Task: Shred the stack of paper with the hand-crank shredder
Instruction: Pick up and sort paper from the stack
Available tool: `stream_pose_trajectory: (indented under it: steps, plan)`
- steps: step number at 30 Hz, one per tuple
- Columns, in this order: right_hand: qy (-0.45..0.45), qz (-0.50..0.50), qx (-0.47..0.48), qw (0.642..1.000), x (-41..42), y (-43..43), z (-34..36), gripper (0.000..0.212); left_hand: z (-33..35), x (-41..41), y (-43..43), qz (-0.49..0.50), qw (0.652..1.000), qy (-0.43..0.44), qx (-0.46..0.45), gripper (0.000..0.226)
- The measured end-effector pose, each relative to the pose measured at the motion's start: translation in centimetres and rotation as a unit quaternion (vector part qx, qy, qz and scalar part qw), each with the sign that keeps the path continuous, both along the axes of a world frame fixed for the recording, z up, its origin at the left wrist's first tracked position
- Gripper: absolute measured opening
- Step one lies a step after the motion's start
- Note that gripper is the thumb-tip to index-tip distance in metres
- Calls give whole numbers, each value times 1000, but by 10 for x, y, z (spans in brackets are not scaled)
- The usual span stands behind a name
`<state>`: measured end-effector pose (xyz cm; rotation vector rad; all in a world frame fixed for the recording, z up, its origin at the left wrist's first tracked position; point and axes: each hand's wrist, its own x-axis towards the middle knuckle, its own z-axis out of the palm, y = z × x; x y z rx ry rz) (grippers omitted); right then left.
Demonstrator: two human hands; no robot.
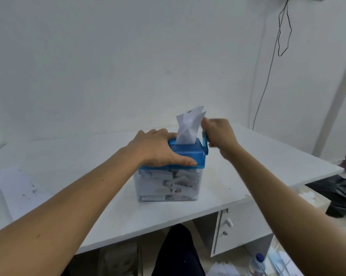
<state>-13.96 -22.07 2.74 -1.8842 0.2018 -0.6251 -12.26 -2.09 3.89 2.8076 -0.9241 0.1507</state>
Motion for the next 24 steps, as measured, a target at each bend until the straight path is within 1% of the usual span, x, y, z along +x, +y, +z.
stream_pose_trajectory:
  steps: [2,3,4,6,9,11,13,16,20,23,24]
  plan:
    - [50,11,29,998,22,-4,-23,34,0,2,0,1,1000,-5,-5,64]
    - [74,23,48,996,28,-5,-35,32,-1,2,0,1,1000,-5,-5,65]
    - [86,21,55,995,31,-6,-42,36,-1,2,0,1,1000,-8,-5,64]
    - [80,-8,45,996,35,-7,-48,42,-1,1,0,2,1000,-12,-8,58]
    - [86,-27,37,995,28,-2,-49,37,-3,0,0,8,1000,-20,-4,55]
    - [139,-20,15,990,13,2,-58,31,-5,0,-1,13,1000,-23,-5,56]
    - [182,-9,18,983,-8,10,-73,35,-6,2,-1,16,1000,-27,1,60]
    - [189,-4,31,981,-39,20,-85,34,-6,3,0,16,1000,-26,3,67]
    - [189,14,14,982,-69,22,-73,38,-3,2,0,19,1000,-12,15,84]
    - [182,34,20,983,-95,23,-61,40,0,2,-1,17,1000,8,18,87]
    - [165,49,35,984,-101,23,-52,41,1,1,-1,15,1000,12,18,88]
